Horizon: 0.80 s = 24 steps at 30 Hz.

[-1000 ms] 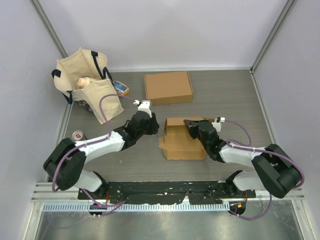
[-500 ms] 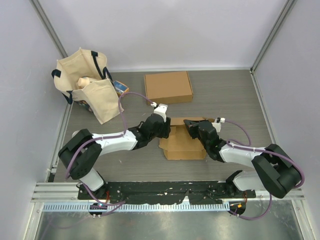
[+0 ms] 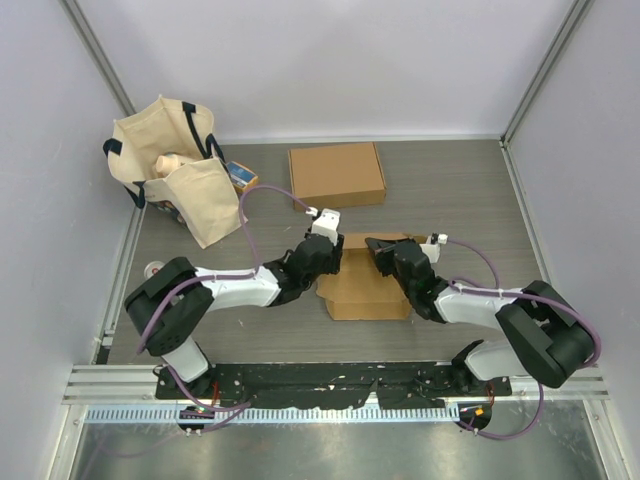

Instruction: Fold the paper box

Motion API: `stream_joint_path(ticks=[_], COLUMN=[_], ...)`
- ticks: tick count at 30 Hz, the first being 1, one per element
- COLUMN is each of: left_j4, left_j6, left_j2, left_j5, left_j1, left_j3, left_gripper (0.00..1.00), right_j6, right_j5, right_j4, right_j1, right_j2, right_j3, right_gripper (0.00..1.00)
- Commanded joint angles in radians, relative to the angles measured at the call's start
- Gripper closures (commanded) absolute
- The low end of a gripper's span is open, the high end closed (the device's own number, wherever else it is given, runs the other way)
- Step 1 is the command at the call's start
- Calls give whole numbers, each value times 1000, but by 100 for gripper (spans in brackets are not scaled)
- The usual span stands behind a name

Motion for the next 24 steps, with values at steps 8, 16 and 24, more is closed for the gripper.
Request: stream_joint_path(ticks=[8,16,24], left_j4=[-54,163,357], left_j6=[-55,-32,38], left_j2=[130,167,231], left_j5=[-417,-421,-521], left_j1=[-107,-112,-115], left_j3=[115,57,21], left_gripper=[57,50,100], right_j6=[-7,9,48], right_j5=[20,8,-8], right_j4=[-48,-53,-47], right_j1=[24,25,25], right_j2=[42,19,23], right_j3=[-22,-8,-6], right_gripper=[98,98,98])
